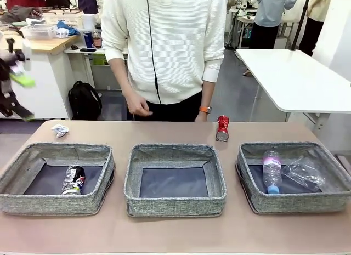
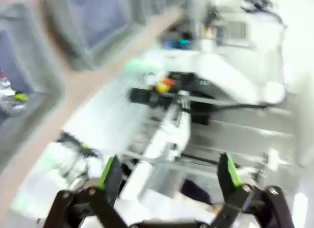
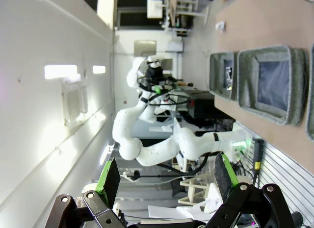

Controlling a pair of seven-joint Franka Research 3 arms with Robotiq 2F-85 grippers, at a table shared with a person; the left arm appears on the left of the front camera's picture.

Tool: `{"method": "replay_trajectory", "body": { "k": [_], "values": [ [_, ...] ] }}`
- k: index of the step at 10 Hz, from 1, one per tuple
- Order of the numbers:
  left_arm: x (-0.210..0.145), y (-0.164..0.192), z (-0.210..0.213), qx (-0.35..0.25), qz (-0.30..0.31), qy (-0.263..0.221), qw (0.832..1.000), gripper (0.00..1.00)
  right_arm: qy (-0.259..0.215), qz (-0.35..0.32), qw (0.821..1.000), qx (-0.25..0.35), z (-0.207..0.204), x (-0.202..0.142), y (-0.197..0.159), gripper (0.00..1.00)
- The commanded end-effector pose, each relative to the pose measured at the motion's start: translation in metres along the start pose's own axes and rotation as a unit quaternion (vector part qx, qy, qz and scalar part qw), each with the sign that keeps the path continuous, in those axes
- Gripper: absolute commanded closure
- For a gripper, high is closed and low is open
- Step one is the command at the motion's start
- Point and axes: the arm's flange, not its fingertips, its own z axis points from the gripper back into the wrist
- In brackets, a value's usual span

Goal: Sort the waste into the appropriate baskets.
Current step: Place the picked waste into the Fabric basket indicated by the person.

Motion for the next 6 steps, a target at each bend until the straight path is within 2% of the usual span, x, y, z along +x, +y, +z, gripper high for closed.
{"method": "replay_trajectory", "body": {
  "k": [1, 2, 3, 4, 5, 6],
  "values": [
    [-0.001, -0.017, 0.051, -0.127, 0.003, -0.05, 0.991, 0.0, 0.005, 0.008, 1.0, -0.002, 0.001, -0.002, -0.001, 0.0],
    [-0.015, -0.032, 0.072, -0.13, -0.016, -0.094, 0.987, 0.0, 0.005, 0.008, 1.0, -0.002, 0.001, -0.002, -0.001, 0.0],
    [-0.024, -0.043, 0.084, -0.147, -0.009, -0.138, 0.979, 0.0, 0.005, 0.008, 1.0, -0.002, 0.001, -0.002, -0.001, 0.0],
    [-0.023, -0.044, 0.088, -0.13, 0.024, -0.194, 0.972, 0.0, 0.005, 0.008, 1.0, -0.002, 0.001, -0.002, -0.001, 0.0],
    [-0.015, -0.036, 0.086, -0.093, 0.091, -0.253, 0.959, 0.0, 0.005, 0.008, 1.0, -0.002, 0.001, -0.002, -0.001, 0.0],
    [-0.03, -0.035, 0.097, -0.143, -0.007, -0.138, 0.98, 0.0, 0.005, 0.008, 1.0, -0.002, 0.001, -0.002, -0.001, 0.0]
  ]
}}
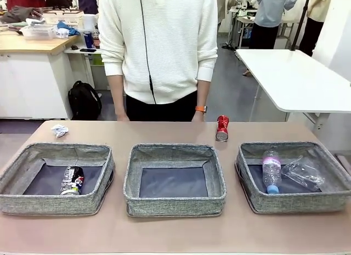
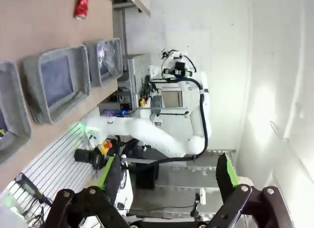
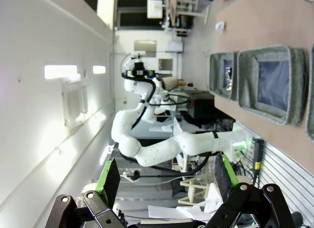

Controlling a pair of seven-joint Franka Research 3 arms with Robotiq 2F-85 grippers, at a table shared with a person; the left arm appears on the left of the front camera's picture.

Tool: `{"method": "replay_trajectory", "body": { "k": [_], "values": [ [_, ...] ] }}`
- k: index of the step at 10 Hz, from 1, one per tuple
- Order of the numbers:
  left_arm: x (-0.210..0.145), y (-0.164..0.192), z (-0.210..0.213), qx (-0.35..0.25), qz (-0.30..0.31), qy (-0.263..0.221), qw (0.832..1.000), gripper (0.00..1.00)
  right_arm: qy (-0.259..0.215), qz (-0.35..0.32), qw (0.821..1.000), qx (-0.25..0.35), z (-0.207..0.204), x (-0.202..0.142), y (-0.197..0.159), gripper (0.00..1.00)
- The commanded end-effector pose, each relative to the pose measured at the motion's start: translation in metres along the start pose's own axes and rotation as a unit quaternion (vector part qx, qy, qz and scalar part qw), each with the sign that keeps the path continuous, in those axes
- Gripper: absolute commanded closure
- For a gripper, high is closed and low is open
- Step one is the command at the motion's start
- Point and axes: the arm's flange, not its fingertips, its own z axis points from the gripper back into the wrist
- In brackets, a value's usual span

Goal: Sort the waste into the appropriate baskets.
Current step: Place the picked waste into the Fabric basket indicated by the person, then pick up the waste item pointed out by the person.

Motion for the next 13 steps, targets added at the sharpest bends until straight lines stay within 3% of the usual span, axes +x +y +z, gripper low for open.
{"method": "replay_trajectory", "body": {
  "k": [1, 13],
  "values": [
    [-0.0058, 0.0033, -0.0091, -0.03, -0.025, 0.067, 0.997, 0.0, 0.005, 0.007, 1.0, -0.002, 0.0012, -0.0024, -0.0006, 0.0],
    [-0.0058, 0.0033, -0.0091, -0.03, -0.025, 0.067, 0.997, 0.0, 0.005, 0.007, 1.0, -0.002, 0.0012, -0.0024, -0.0006, 0.0]
  ]
}}
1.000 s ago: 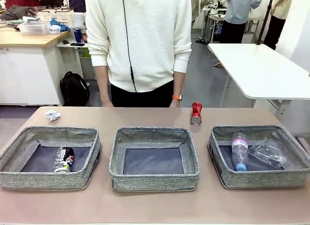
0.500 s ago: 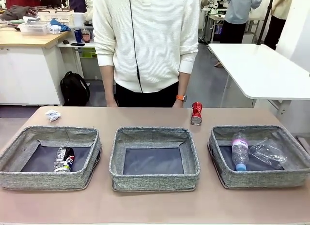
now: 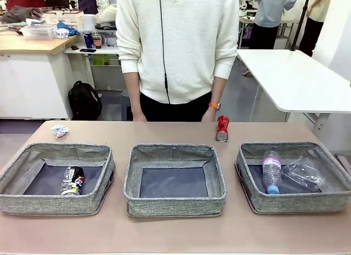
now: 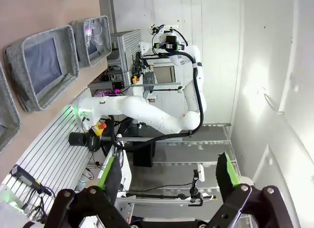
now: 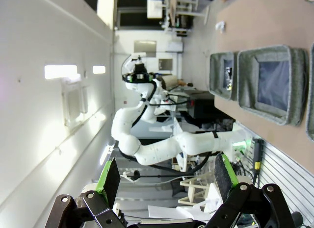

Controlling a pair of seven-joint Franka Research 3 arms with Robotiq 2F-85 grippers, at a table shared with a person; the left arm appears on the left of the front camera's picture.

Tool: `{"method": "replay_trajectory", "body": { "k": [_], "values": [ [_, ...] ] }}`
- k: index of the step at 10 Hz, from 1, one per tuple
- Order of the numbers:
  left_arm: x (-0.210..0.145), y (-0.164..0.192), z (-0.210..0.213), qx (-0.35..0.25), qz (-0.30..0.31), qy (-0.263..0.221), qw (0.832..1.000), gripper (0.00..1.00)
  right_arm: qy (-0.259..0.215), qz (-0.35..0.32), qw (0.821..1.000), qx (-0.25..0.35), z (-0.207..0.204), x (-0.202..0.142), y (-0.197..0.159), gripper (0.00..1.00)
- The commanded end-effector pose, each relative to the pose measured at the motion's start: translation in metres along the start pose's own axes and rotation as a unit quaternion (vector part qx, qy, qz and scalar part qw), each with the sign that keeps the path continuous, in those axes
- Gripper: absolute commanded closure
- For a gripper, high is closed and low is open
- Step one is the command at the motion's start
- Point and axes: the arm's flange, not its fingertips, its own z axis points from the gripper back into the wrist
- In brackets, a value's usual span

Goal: Sort the waste into the appropriate baskets.
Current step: Pick up the waste item pointed out by the person.

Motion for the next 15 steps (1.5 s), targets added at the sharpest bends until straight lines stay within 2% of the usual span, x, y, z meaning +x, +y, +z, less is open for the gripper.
{"method": "replay_trajectory", "body": {
  "k": [1, 15],
  "values": [
    [-0.0006, -0.0015, 0.0031, -0.002, -0.009, 0.002, 1.0, 0.0, 0.005, 0.008, 1.0, -0.002, 0.0013, -0.0024, -0.0006, 0.0],
    [-0.0006, -0.0015, 0.0031, -0.002, -0.009, 0.002, 1.0, 0.0, 0.005, 0.008, 1.0, -0.002, 0.0013, -0.0024, -0.0006, 0.0]
  ]
}}
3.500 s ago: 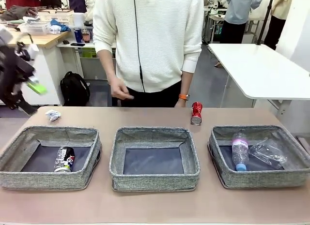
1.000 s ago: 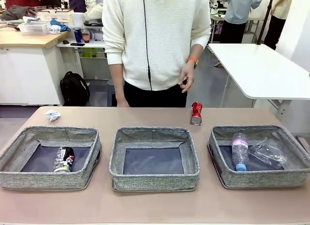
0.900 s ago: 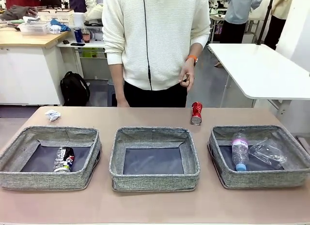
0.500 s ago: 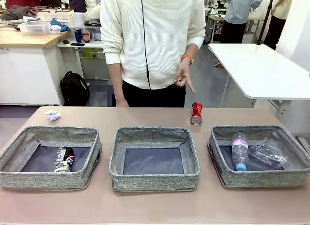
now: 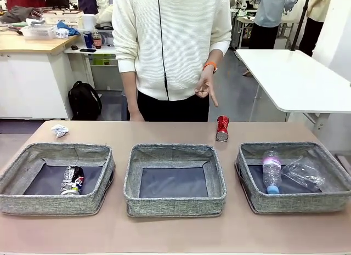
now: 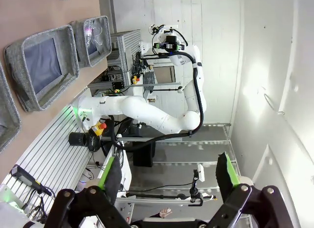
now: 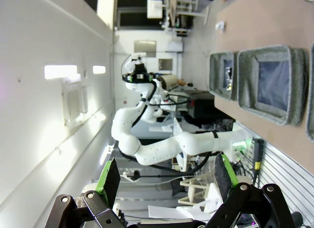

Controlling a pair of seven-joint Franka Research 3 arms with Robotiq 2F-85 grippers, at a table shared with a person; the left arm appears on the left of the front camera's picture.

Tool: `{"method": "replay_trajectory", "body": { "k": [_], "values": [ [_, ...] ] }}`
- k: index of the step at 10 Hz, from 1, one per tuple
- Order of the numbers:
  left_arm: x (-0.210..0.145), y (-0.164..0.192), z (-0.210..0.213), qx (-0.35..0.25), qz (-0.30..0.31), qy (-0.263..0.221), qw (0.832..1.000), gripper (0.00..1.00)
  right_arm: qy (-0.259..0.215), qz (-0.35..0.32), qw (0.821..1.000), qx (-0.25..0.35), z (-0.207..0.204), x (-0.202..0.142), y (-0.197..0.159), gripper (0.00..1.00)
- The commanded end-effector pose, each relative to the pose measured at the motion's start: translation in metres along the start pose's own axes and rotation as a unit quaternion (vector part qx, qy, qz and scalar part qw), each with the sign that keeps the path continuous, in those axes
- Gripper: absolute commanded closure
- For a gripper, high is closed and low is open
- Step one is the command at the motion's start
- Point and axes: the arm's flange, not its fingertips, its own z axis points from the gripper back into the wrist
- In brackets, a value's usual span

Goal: Sort the waste into the appropriate baskets.
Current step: Pick up the waste item pointed out by the person.

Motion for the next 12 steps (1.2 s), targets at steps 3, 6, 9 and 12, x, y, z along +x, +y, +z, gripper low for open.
{"method": "replay_trajectory", "body": {
  "k": [3, 6, 9, 12],
  "values": [
    [-0.001, -0.001, 0.003, -0.002, -0.009, 0.002, 1.0, 0.0, -0.021, -0.024, 0.994, -0.102, -0.042, 0.025, 0.009, 0.0],
    [-0.001, -0.001, 0.003, -0.002, -0.009, 0.002, 1.0, 0.0, -0.033, -0.054, 0.944, -0.324, -0.154, 0.097, 0.004, 0.0],
    [-0.001, -0.001, 0.003, -0.002, -0.009, 0.002, 1.0, 0.0, -0.05, -0.072, 0.874, -0.477, -0.244, 0.156, -0.028, 0.0],
    [-0.001, -0.001, 0.003, -0.002, -0.009, 0.002, 1.0, 0.0, -0.033, -0.052, 0.852, -0.52, -0.281, 0.199, -0.067, 0.0]
  ]
}}
